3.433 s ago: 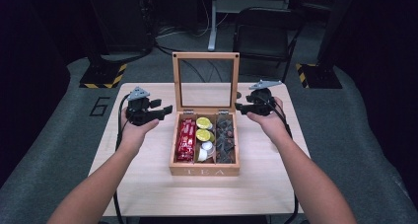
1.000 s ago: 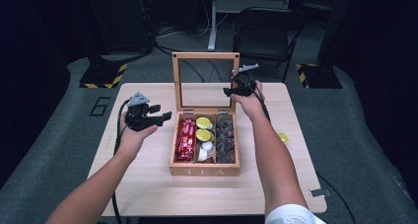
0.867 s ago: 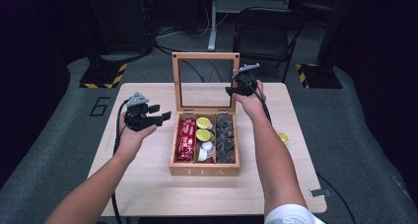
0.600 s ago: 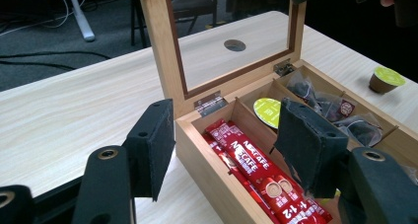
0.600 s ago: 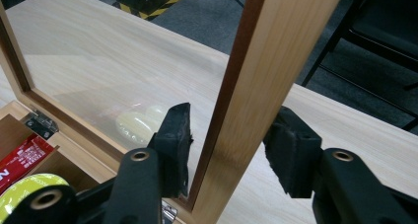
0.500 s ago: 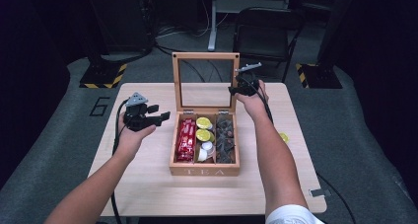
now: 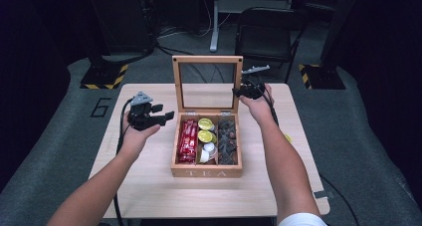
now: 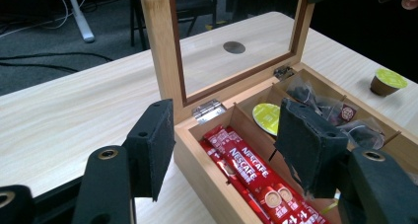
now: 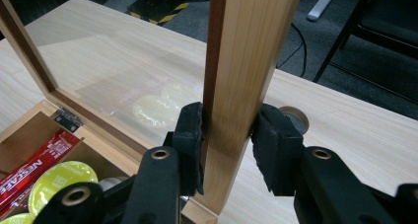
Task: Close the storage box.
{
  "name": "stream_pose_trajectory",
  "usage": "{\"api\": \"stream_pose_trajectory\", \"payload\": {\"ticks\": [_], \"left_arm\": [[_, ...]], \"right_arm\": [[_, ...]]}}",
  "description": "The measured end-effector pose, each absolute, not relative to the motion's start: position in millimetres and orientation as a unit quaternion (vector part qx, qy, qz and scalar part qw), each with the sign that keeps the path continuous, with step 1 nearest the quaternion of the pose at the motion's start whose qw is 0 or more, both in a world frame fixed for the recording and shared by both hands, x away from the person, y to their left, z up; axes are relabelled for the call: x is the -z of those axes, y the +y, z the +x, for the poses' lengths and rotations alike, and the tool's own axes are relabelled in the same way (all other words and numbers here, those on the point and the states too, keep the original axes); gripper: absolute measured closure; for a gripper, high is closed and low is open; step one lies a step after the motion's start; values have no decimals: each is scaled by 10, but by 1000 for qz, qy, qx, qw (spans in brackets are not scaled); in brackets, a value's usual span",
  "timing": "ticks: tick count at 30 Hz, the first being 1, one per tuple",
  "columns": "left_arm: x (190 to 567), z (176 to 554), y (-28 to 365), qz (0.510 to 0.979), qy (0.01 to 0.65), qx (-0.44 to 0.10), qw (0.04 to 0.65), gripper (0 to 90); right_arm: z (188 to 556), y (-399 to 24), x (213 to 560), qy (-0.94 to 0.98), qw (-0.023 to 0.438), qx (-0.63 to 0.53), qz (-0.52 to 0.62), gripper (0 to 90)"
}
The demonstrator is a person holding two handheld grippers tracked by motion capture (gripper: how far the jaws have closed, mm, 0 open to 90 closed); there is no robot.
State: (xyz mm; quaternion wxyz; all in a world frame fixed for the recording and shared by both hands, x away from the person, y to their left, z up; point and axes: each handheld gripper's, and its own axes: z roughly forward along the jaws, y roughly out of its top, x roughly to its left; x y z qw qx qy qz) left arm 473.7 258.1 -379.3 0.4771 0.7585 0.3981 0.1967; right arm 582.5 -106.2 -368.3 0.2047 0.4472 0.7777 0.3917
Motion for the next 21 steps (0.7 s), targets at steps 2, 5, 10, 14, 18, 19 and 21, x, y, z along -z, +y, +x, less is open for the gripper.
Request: {"api": "stream_pose_trajectory", "payload": {"ticks": [2,5,10,14,18,19,21], "left_arm": [[3764,4747,2574,756,398,-200,480,395],[3720,4771,2576,755,402,-201,478,395],[3679,4814,2556,757,403,-210,470,396],[3599,4855,2539,756,400,-213,472,398],[3490,4905,2501,750,398,-220,480,400],[3462,4913,2490,749,398,-221,482,401],[3414,4935,2466,749,396,-224,482,401]], "right_arm": [[5787,-1063,3677,777,208,-392,446,650],[5712,-1057,3676,777,219,-394,439,651],[5576,-1062,3689,780,234,-396,424,650],[5500,-1053,3687,783,241,-393,418,649],[5440,-1037,3687,781,244,-391,422,647],[5427,-1045,3691,782,245,-391,418,647],[5402,-1050,3701,780,244,-395,419,645]]}}
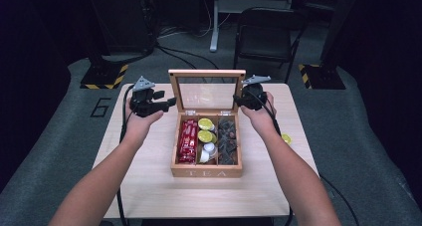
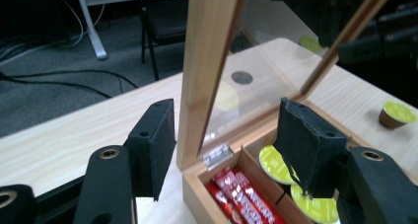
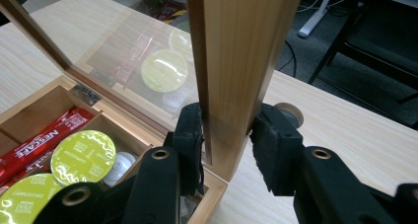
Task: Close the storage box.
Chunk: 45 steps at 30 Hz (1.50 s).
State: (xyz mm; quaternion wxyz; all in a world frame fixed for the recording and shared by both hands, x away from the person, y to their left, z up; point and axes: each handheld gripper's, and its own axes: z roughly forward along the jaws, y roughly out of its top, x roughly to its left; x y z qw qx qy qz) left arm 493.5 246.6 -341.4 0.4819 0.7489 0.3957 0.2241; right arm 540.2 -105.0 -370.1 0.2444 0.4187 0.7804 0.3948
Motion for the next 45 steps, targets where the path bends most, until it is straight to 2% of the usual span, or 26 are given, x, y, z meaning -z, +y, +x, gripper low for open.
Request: {"api": "stream_pose_trajectory", "payload": {"ticks": [6,13,16,18,23,45], "left_arm": [[3327,4980,2379,746,400,-232,478,417],[3258,5003,2330,746,400,-244,473,480],[3223,4985,2317,747,396,-240,478,512],[3204,4959,2303,748,389,-241,481,579],[3204,4939,2332,749,389,-238,480,623],[3387,4634,2416,761,359,-223,492,602]], "right_arm": [[5347,-1069,3733,780,247,-403,411,641],[5288,-1064,3740,786,249,-399,401,637],[5270,-1083,3752,788,245,-402,397,632],[5262,-1104,3764,783,239,-412,401,629],[5250,-1145,3817,781,225,-420,403,607],[4857,-1316,3802,767,193,-475,385,507]]}}
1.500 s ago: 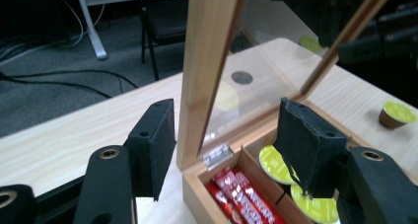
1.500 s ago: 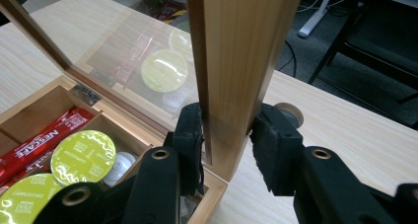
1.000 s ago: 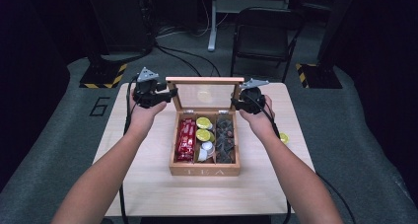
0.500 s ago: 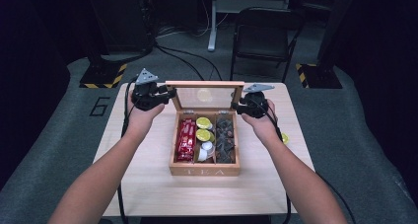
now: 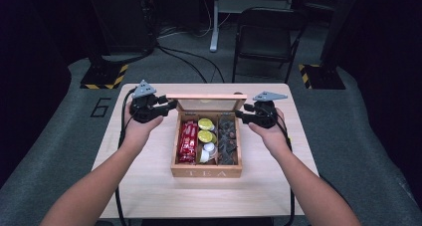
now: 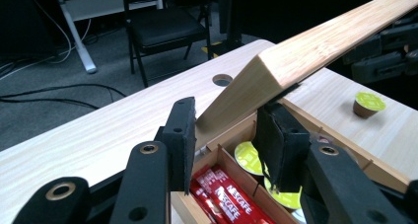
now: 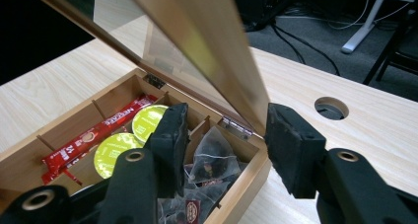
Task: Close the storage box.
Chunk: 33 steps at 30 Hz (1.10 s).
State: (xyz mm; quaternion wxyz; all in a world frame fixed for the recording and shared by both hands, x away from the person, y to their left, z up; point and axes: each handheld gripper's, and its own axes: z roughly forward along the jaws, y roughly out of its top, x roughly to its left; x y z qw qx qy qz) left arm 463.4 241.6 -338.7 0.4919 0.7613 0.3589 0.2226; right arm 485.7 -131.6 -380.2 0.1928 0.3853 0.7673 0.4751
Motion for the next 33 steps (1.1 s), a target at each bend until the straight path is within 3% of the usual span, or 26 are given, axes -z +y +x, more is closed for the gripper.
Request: {"api": "stream_pose_trajectory", "payload": {"ticks": [19,28,33], "left_arm": [[3530,4429,2444,768,355,-210,489,589],[3567,4313,2432,783,344,-214,471,585],[3590,4251,2457,775,342,-204,490,554]], "right_arm": [[4497,-1382,3623,788,233,-466,328,496],[4395,-1335,3579,785,231,-477,321,500],[4317,-1314,3578,788,231,-477,312,513]]}}
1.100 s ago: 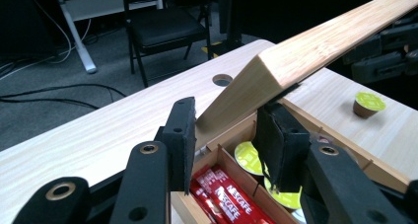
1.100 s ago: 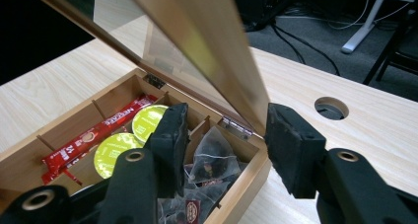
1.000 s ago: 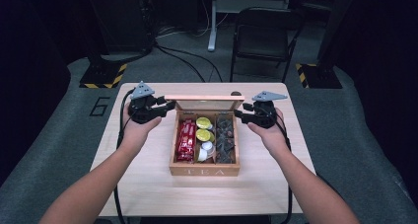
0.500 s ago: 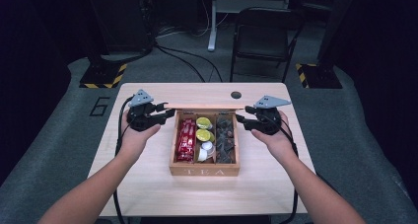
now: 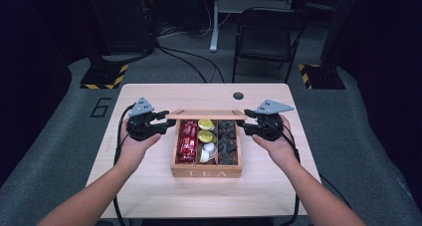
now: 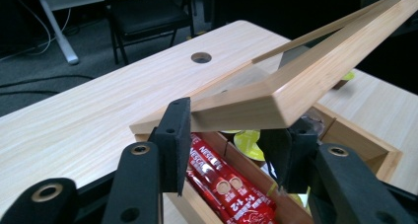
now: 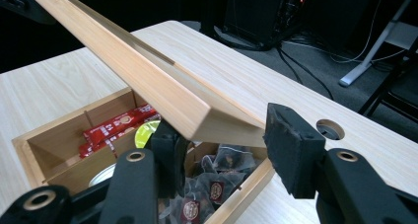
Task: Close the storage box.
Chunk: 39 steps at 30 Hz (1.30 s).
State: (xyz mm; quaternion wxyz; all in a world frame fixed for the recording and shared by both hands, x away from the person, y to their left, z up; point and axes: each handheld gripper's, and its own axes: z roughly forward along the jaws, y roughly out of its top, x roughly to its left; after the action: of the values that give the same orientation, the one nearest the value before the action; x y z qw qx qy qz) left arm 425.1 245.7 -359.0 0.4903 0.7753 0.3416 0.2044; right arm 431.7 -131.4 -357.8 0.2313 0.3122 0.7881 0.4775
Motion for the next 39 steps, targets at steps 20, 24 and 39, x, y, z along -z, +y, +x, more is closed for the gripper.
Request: {"api": "stream_pose_trajectory", "payload": {"ticks": [20,24,39], "left_arm": [[3838,4014,2477,783,330,-200,488,529],[3904,3980,2483,786,328,-199,485,519],[4143,3890,2500,783,332,-178,494,497]], "right_arm": [[4083,-1336,3802,790,222,-483,307,491],[4032,-1339,3872,790,218,-481,312,485],[3903,-1349,4076,795,218,-474,310,479]]}}
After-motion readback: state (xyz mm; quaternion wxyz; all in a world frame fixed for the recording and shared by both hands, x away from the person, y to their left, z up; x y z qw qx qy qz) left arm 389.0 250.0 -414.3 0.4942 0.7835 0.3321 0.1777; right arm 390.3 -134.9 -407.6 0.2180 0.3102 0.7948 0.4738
